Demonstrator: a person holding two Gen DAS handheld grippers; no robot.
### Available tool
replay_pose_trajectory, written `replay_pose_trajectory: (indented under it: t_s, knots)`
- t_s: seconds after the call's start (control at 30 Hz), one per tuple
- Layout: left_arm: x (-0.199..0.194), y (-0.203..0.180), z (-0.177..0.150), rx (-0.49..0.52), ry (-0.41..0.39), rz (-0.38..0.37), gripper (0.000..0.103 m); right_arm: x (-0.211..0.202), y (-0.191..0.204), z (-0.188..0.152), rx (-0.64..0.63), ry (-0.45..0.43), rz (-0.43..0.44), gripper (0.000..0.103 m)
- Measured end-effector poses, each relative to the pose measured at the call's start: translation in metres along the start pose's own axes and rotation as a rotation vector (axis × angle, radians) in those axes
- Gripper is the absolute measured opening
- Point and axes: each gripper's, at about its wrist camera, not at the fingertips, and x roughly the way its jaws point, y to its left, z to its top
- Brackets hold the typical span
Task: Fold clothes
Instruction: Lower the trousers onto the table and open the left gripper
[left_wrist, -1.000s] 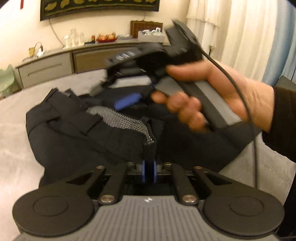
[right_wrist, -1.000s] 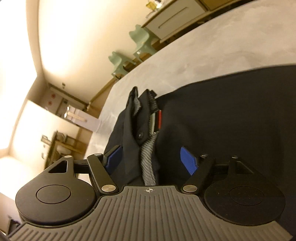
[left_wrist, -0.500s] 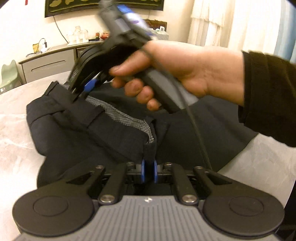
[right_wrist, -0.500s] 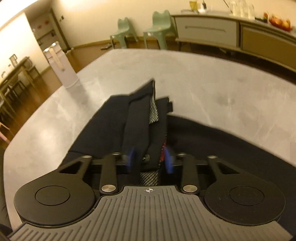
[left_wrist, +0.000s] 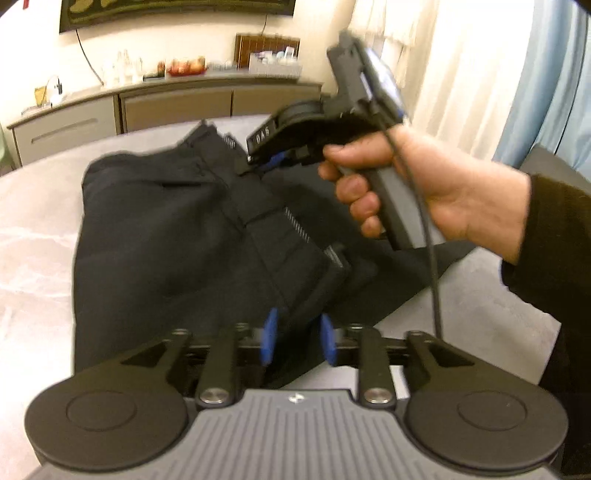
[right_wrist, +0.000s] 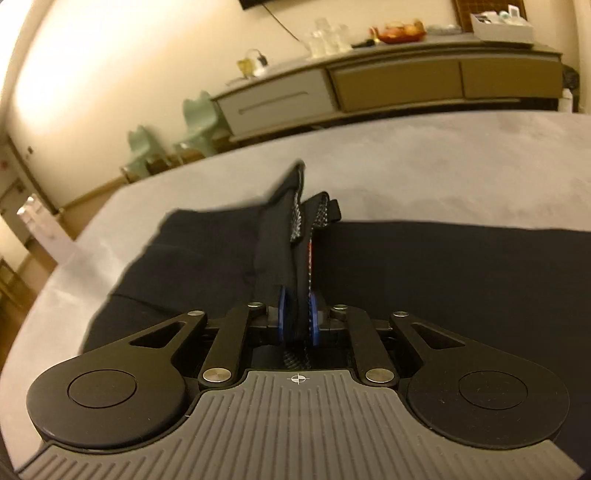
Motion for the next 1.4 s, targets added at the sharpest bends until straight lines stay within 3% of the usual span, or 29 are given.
replay_pose_trajectory:
  t_s: [0.03, 0.1, 0.17, 0.2, 0.27, 0.33, 0.37, 0.4, 0.5, 0.57, 0.67, 0.73, 0.87, 0.93, 0.97, 1.07, 1.1, 1.17, 1.23, 1.27, 1.33, 1.4]
  knots:
    - [-0.012, 0.011, 0.0, -0.032, -0.045, -0.011, 0.06, -0.002, 0.001, 0.004, -0.002, 0.0, 0.002, 0.013]
    - [-0.035, 0.032, 0.0, -0.095, -0.136, -0.034, 0.068, -0.01, 0.007, 0.012, -0.032, -0.018, -0.016, 0.023]
    - [-0.059, 0.065, -0.005, -0.252, -0.235, -0.043, 0.077, -0.027, 0.014, 0.014, -0.069, -0.076, -0.072, 0.033]
    - [-0.061, 0.083, -0.007, -0.338, -0.245, -0.026, 0.079, -0.035, 0.017, 0.015, -0.089, -0.103, -0.101, 0.038]
    - [-0.052, 0.111, -0.009, -0.479, -0.215, 0.005, 0.077, -0.043, 0.028, 0.017, -0.139, -0.132, -0.111, 0.038]
    - [-0.029, 0.12, -0.009, -0.515, -0.102, 0.052, 0.058, -0.036, 0.041, 0.016, -0.188, -0.093, -0.062, 0.038]
    - [-0.015, 0.119, -0.009, -0.492, -0.036, 0.085, 0.056, -0.025, 0.046, 0.011, -0.207, -0.042, -0.033, 0.032]
    - [-0.006, 0.116, -0.008, -0.463, 0.009, 0.124, 0.051, -0.015, 0.05, 0.006, -0.22, 0.006, -0.023, 0.017]
    - [0.006, 0.115, -0.011, -0.421, 0.065, 0.223, 0.044, 0.008, 0.05, -0.012, -0.266, 0.042, -0.056, 0.009]
    - [0.004, 0.117, -0.012, -0.427, 0.059, 0.235, 0.042, 0.004, 0.048, -0.012, -0.276, 0.039, -0.058, 0.009]
    - [0.003, 0.119, -0.015, -0.414, 0.062, 0.265, 0.028, -0.024, 0.043, -0.007, -0.249, 0.005, -0.078, 0.026]
    - [0.001, 0.116, -0.014, -0.414, 0.062, 0.304, 0.019, -0.045, 0.037, -0.013, -0.224, -0.018, -0.066, 0.027]
    - [0.009, 0.108, -0.011, -0.388, 0.065, 0.402, 0.019, -0.043, 0.027, -0.045, -0.215, 0.029, -0.036, 0.025]
    - [0.003, 0.103, -0.011, -0.377, 0.068, 0.449, 0.021, -0.045, 0.022, -0.058, -0.209, 0.051, -0.035, 0.03]
    - [0.0, 0.102, -0.012, -0.374, 0.069, 0.468, 0.023, -0.053, 0.017, -0.057, -0.183, 0.052, -0.052, 0.038]
    - [-0.006, 0.101, -0.013, -0.372, 0.068, 0.505, 0.028, -0.09, -0.006, -0.057, -0.11, 0.032, -0.08, 0.045]
    - [-0.011, 0.101, -0.012, -0.375, 0.05, 0.496, 0.029, -0.106, -0.016, -0.058, -0.087, 0.017, -0.082, 0.053]
    - [-0.022, 0.098, -0.009, -0.382, 0.004, 0.466, 0.031, -0.139, -0.04, -0.061, -0.041, -0.012, -0.099, 0.058]
    - [-0.035, 0.091, -0.005, -0.378, -0.067, 0.426, 0.052, -0.177, -0.083, -0.069, 0.025, -0.038, -0.18, 0.062]
    - [-0.033, 0.081, 0.003, -0.371, -0.076, 0.4, 0.057, -0.196, -0.112, -0.073, 0.084, -0.057, -0.251, 0.067]
    - [-0.027, 0.057, 0.022, -0.356, -0.08, 0.345, 0.059, -0.235, -0.17, -0.08, 0.205, -0.095, -0.393, 0.072]
    - [-0.022, 0.033, 0.04, -0.341, -0.084, 0.29, 0.059, -0.25, -0.205, -0.088, 0.258, -0.11, -0.457, 0.073]
